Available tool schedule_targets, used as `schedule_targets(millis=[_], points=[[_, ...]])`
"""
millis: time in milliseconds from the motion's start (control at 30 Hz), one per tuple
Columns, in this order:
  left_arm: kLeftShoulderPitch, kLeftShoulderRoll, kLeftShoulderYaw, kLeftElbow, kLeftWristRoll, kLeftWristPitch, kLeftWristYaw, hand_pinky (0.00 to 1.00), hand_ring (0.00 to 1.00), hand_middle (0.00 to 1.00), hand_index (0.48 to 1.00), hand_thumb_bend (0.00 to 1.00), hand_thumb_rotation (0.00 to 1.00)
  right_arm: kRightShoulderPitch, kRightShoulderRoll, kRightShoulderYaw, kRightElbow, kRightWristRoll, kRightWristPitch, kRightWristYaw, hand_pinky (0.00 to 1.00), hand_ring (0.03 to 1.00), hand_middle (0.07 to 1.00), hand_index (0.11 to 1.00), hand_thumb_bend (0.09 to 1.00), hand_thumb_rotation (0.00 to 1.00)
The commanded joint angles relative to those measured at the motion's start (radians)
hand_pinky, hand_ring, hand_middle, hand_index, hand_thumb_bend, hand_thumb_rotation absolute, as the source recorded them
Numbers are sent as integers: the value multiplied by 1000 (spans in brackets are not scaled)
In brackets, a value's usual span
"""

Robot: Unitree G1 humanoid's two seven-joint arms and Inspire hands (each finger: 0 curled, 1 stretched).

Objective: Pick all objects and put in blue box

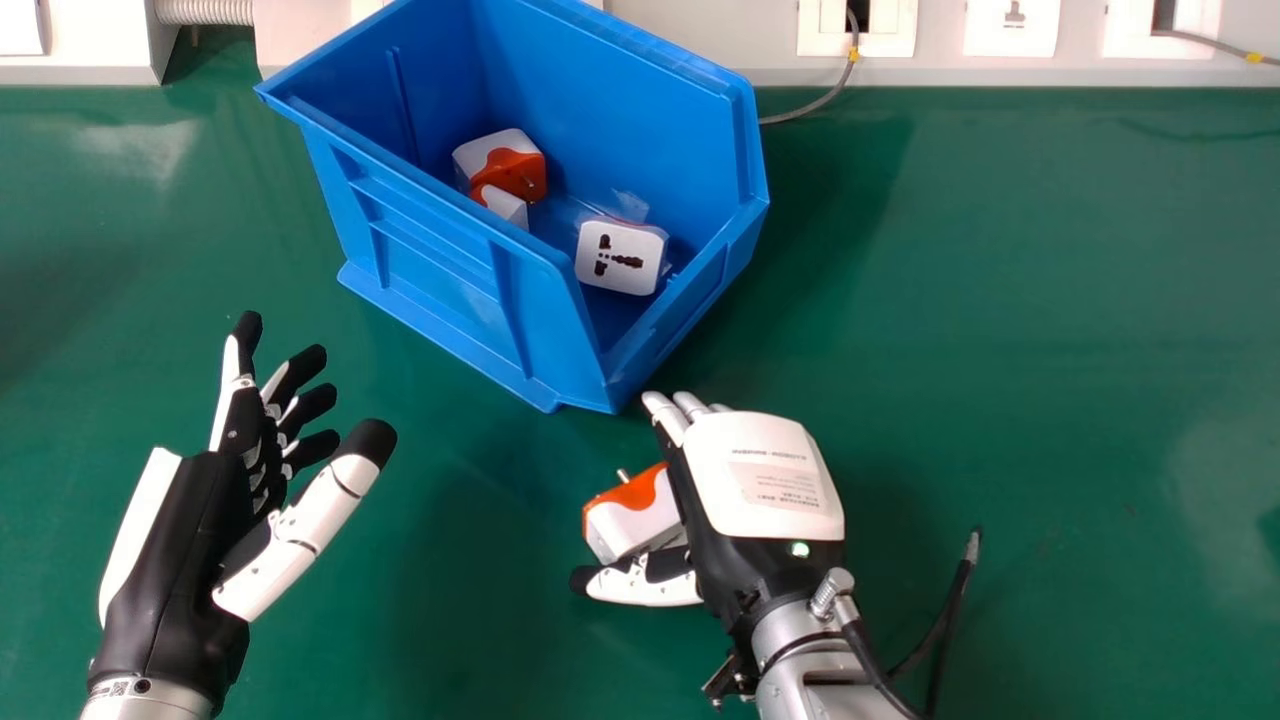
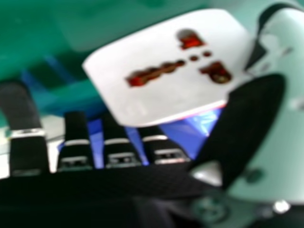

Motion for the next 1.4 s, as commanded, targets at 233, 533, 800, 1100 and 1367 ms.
schedule_targets(millis=[233, 533, 800, 1100, 1367], points=[[-6, 3, 7, -31, -13, 2, 1, 884, 930, 961, 945, 679, 607, 45, -29, 21, -54, -3, 11, 72, 765, 854, 878, 867, 635, 406], [-16, 10, 9, -21, -4, 2, 2, 887, 931, 963, 946, 673, 608, 53, -43, 21, -122, -26, 25, 127, 739, 831, 852, 834, 609, 340], [-25, 16, 10, -13, -3, 2, -1, 892, 934, 965, 949, 668, 612, 28, -62, 21, -126, -43, 41, 160, 702, 796, 811, 787, 603, 270], [-23, 33, 8, -12, 78, -3, 34, 902, 943, 965, 949, 671, 660, 23, -62, 13, -111, -23, 12, 169, 688, 764, 754, 551, 539, 164], [-16, 34, 3, -22, 85, -5, 38, 909, 947, 966, 949, 669, 676, 10, -72, -8, -102, 20, -28, 186, 707, 768, 750, 498, 524, 136]])
